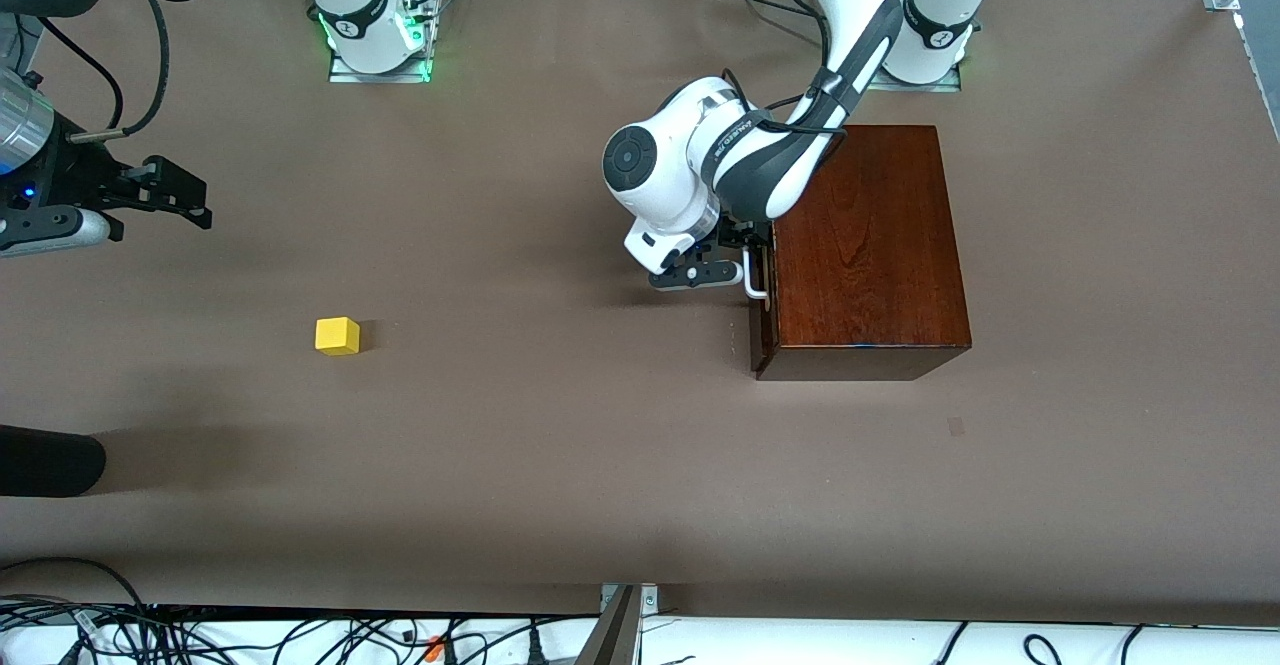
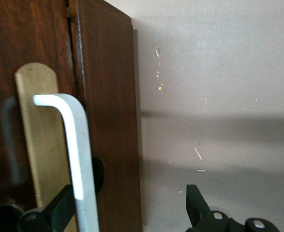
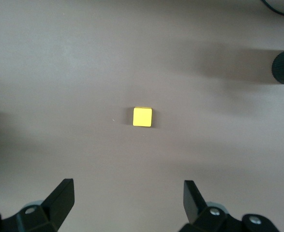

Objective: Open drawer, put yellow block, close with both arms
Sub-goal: 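Grasp the white drawer handle with the left gripper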

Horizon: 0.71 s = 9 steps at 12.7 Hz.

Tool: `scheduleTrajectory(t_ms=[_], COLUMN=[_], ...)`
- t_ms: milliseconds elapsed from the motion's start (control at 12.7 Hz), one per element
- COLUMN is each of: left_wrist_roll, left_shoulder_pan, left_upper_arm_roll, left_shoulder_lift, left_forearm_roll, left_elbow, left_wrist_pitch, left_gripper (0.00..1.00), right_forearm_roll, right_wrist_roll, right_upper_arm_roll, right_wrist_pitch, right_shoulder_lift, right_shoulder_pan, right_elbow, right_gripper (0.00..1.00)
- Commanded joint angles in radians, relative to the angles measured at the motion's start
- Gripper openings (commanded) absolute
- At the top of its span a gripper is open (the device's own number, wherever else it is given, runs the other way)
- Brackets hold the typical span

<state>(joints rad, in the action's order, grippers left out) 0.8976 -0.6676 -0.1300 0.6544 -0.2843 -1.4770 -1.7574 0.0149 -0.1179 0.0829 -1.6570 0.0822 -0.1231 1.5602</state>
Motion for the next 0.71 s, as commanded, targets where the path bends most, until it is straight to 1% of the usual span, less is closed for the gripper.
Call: scheduleTrajectory(t_ms=[0,236,394,630], left_wrist_roll=[0.044,0.072,0.099,0.121], left_shoulder_pan=[-0.009,-0.012,-0.015,-0.021], left_upper_arm_roll=[0.000,-0.005,-0.010,-0.013], left_shoulder_lift=[-0.004,-0.004,-0.004,-0.006], left_forearm_roll=[-0.029,-0.019,-0.013,-0.003], left_elbow=[-0.023,-0.014,-0.014,-0.003], left_wrist_pitch=[-0.031,-0.043,-0.077,-0.080], left_gripper=[1.00,1.00,1.00,1.00], right_forearm_roll=[0.007,0.007,0.007,0.007], right_wrist_roll=[0.003,0.003,0.003,0.003], right_upper_arm_roll=[-0.005,-0.003,-0.003,-0.003], right_wrist_pitch=[0.008,0.008,0.008,0.008], right_shoulder_lift=[0.010,0.010,0.010,0.010], right_shoulder_pan=[0.007,0.007,0.007,0.007], right_elbow=[-0.023,-0.025,-0.025,-0.023], right_gripper=[1.00,1.00,1.00,1.00])
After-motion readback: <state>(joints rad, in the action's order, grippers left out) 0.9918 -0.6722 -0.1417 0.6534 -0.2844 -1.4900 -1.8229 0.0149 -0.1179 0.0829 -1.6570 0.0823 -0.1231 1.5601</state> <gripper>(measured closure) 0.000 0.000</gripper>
